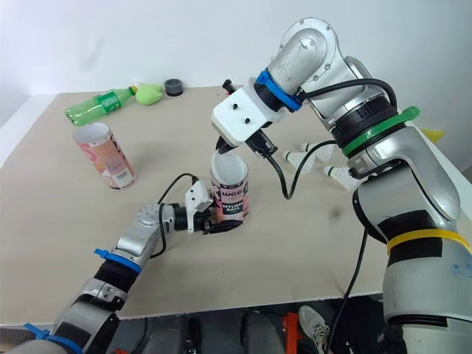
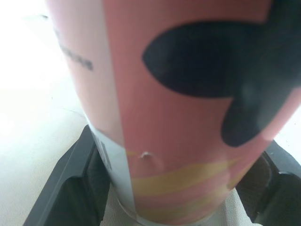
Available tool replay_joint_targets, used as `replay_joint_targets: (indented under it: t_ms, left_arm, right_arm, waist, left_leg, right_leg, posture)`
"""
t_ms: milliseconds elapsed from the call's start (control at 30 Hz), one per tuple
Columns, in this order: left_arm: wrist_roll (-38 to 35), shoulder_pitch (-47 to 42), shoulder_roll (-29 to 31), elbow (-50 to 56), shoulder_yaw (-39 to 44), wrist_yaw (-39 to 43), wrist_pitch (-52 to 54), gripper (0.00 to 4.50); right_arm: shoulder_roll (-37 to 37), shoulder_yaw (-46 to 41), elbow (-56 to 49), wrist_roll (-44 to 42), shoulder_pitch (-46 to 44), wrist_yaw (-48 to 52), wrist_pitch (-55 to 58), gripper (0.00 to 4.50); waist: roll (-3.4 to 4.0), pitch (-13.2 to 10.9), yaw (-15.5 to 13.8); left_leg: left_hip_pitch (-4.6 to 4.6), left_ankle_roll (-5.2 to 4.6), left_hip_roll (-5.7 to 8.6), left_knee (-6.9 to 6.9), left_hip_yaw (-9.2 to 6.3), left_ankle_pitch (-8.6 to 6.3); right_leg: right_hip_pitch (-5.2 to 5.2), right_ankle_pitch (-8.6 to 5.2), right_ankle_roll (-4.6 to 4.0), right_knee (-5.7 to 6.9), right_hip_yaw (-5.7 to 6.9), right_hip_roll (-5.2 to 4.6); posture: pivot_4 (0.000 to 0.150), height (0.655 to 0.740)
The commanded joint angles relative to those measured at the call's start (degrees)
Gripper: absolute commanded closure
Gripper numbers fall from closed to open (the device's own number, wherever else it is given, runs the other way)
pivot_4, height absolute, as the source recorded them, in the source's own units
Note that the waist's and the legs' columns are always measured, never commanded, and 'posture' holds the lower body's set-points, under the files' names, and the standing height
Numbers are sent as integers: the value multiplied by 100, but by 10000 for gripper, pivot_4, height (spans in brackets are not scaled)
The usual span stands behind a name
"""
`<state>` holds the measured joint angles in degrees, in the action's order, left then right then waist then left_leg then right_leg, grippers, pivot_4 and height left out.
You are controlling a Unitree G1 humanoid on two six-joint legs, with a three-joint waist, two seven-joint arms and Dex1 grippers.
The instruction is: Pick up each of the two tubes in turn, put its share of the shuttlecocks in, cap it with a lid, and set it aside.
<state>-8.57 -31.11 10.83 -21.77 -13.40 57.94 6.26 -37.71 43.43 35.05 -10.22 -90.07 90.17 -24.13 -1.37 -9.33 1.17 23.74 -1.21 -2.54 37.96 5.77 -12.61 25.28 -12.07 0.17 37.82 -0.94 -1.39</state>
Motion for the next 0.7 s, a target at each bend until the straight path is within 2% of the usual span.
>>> replay_joint_targets:
  t_ms: [33,500,700]
  left_arm:
    - [70,228,16,-231,-172,58,205,15093]
    - [86,301,27,-212,-203,63,236,15093]
    - [88,284,35,-227,-207,79,242,15093]
  right_arm:
    - [-115,-15,-122,-7,-260,233,-35,43853]
    - [-129,-105,296,234,-546,233,-55,43853]
    - [-38,127,366,237,-412,233,-91,43853]
  waist:
    - [0,0,0]
    - [0,0,0]
    - [1,1,2]
  left_leg:
    - [0,0,0,0,0,0]
    - [0,0,0,-2,0,-1]
    - [-1,0,-1,-2,0,-2]
  right_leg:
    - [0,0,0,0,0,0]
    - [0,-2,-4,0,0,0]
    - [0,-3,-4,0,0,1]
  posture:
    - [1500,7400]
    - [1500,7400]
    - [1500,7400]
